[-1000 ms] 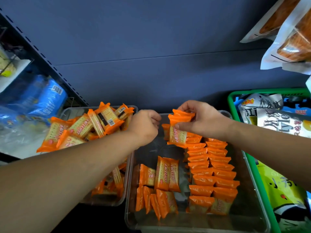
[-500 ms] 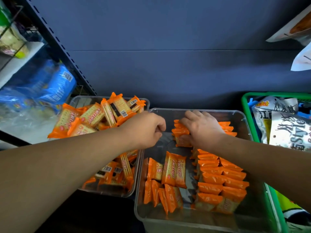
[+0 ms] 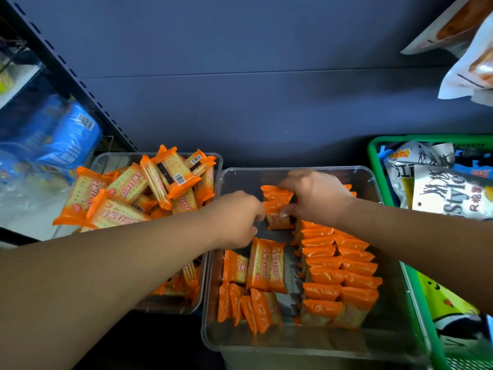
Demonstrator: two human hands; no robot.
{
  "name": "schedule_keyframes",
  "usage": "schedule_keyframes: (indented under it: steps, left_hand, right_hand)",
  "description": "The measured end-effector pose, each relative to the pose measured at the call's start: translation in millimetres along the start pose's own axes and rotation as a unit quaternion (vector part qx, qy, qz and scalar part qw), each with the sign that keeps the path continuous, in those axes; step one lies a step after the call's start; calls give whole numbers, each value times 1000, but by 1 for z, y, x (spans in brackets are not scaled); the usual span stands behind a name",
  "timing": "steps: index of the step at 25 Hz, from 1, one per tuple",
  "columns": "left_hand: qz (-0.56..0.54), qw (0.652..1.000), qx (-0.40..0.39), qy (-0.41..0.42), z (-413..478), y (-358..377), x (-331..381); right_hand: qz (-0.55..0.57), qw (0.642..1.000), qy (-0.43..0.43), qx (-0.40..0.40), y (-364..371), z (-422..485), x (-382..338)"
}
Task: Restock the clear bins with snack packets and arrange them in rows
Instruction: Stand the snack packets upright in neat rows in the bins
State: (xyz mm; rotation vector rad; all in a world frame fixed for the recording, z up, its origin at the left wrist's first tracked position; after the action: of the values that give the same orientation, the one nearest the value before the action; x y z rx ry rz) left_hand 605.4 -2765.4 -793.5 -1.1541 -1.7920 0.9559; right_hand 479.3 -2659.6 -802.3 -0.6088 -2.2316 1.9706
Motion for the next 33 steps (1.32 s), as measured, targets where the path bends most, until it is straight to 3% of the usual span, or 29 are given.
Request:
schedule_keyframes:
  steps: [4,8,10,15,20,26,29,33]
  left_hand:
    - [-17,999,-6,-47,7,10,3]
    - [-127,980,133,-79,17,-2,-3]
    - [-152,977,131,-67,24,-1,-6]
    - [-46,998,42,-7,27,18,-1]
    - [73,996,8,50,16,38,7]
    - [-15,999,44,-7,24,32,-7]
    - [-35,997,62,-18,26,23,-7]
    - [55,995,76,-25,21,16,-7]
  right_hand:
    - [123,990,1,75,-21,-12,20]
    - [160,979,12,124,-22,-26,32]
    - [142,986,-7,84,-16,-28,31]
    - [162,985,-24,-60,0,-22,22]
    - [233,967,29,-99,3,-19,31]
    - [346,931,45,-110,7,-17,32]
    - [253,966,29,-50,5,-12,26]
    - [41,999,11,18,11,5,2]
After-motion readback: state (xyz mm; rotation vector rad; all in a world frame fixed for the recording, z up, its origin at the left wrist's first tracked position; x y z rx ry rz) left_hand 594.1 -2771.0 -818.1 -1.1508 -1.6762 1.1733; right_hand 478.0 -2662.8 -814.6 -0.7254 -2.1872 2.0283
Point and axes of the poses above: each hand's wrist, its own z-axis towards the middle knuckle, its own y-axis out of the palm, x = y × z, the point moved 5 cm from there along z, towards the middle knuckle, and after that the axes turned 4 degrees about -y, right-handed, at the moved point
